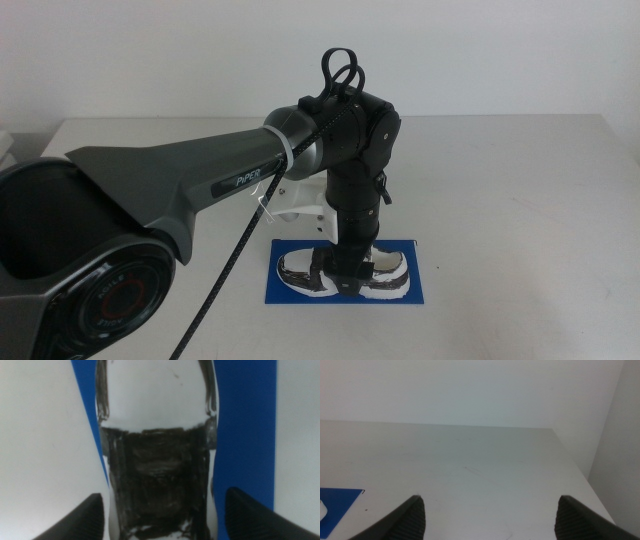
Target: Use one arm to grab the shoe from the table and place it on the mat.
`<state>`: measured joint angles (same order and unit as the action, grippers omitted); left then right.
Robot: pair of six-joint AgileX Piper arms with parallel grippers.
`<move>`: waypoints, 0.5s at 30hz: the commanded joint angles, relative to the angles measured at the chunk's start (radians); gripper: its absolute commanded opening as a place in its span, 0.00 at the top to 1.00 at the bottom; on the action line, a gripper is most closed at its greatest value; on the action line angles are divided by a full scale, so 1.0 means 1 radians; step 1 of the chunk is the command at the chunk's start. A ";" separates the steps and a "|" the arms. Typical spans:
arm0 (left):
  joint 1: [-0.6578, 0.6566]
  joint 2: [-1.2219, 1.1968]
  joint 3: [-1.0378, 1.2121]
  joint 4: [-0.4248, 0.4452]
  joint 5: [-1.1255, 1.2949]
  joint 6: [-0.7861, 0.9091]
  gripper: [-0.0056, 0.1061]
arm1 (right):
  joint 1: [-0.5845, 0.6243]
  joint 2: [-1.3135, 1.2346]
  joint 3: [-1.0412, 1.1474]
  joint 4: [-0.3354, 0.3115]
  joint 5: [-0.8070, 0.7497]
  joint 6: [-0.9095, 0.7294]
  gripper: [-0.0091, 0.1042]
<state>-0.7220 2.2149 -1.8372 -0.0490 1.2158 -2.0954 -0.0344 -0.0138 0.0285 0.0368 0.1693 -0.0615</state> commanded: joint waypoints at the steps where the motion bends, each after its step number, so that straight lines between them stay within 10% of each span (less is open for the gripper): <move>1: -0.004 -0.067 -0.024 0.003 0.036 -0.023 0.18 | -0.004 -0.021 -0.010 -0.008 -0.079 -0.013 0.33; 15: -0.004 -0.156 -0.032 0.049 0.102 -0.023 0.15 | -0.004 -0.021 -0.010 -0.008 -0.079 -0.013 0.33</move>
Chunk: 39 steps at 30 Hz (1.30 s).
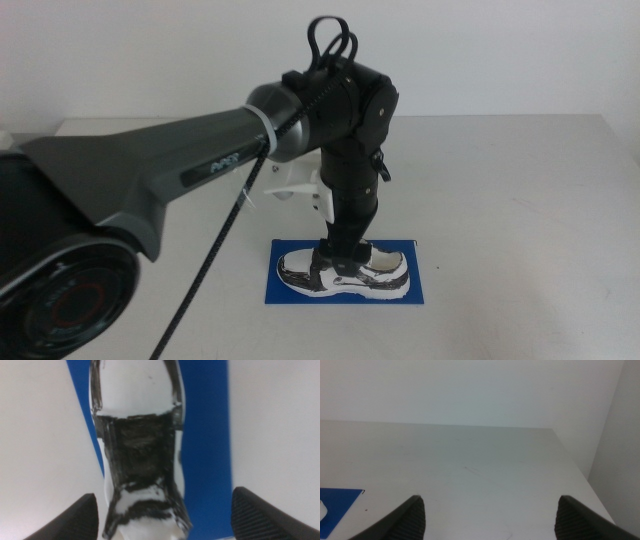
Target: Use one arm to grab the shoe from the table and place it on the mat.
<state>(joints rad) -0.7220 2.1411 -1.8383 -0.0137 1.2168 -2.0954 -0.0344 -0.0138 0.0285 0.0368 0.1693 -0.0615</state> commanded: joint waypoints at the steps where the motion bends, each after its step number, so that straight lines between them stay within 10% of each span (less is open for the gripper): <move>1: -0.004 -0.090 -0.031 0.021 0.101 -0.023 0.15 | -0.004 -0.021 -0.010 -0.008 -0.079 -0.013 0.33; 18: -0.003 -0.302 -0.028 0.088 0.101 0.035 0.15 | -0.004 -0.021 -0.010 -0.008 -0.079 -0.013 0.33; 39: -0.002 -0.594 -0.026 0.888 0.101 1.046 0.15 | -0.004 -0.021 -0.010 -0.008 -0.079 -0.013 0.33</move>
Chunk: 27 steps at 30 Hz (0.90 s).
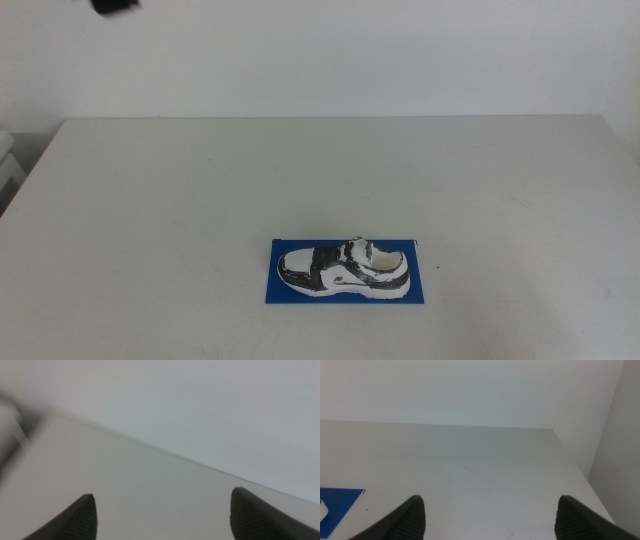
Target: Use one arm to grab the shoe from the table and place it on the mat.
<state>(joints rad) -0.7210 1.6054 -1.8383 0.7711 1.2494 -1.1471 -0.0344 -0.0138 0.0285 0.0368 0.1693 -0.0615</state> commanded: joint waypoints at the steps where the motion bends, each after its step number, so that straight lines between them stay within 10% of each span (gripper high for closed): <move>1: -0.002 -0.069 -0.026 0.124 0.068 0.142 0.15 | -0.004 -0.021 -0.010 -0.008 -0.079 -0.013 0.33; 15: 0.383 -0.317 0.001 -0.160 -0.171 0.671 0.15 | -0.004 -0.021 -0.010 -0.008 -0.079 -0.013 0.33; 27: 0.730 -0.768 0.727 -0.219 -0.794 0.621 0.15 | -0.004 -0.021 -0.010 -0.008 -0.079 -0.013 0.33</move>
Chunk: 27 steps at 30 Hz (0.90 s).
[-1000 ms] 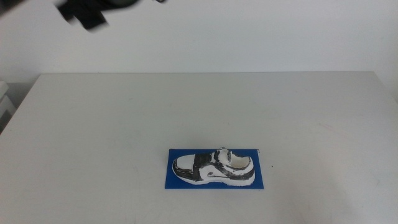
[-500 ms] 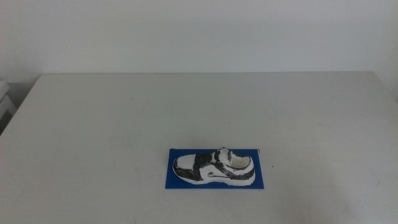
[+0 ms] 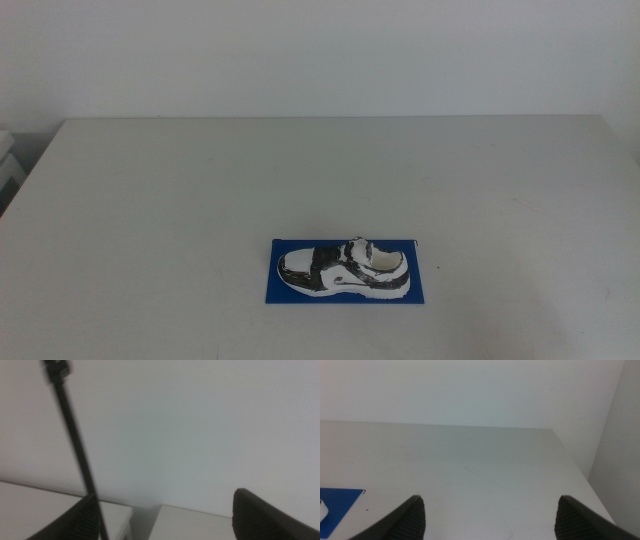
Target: Use one arm to grab the shoe from the table and place it on the mat.
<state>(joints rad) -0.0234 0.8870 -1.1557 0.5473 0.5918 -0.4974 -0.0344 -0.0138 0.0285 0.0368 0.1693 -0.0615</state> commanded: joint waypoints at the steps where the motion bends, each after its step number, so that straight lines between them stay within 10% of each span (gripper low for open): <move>1: 0.059 -0.094 0.107 0.003 -0.176 -0.040 0.15 | -0.004 -0.021 -0.010 -0.008 -0.079 -0.013 0.33; 27: 0.135 -0.601 0.624 -0.030 -0.256 -0.075 0.15 | -0.004 -0.021 -0.010 -0.008 -0.079 -0.013 0.33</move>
<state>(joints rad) 0.1102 0.2798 -0.5135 0.5080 0.3958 -0.5627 -0.0344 -0.0138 0.0285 0.0368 0.1693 -0.0615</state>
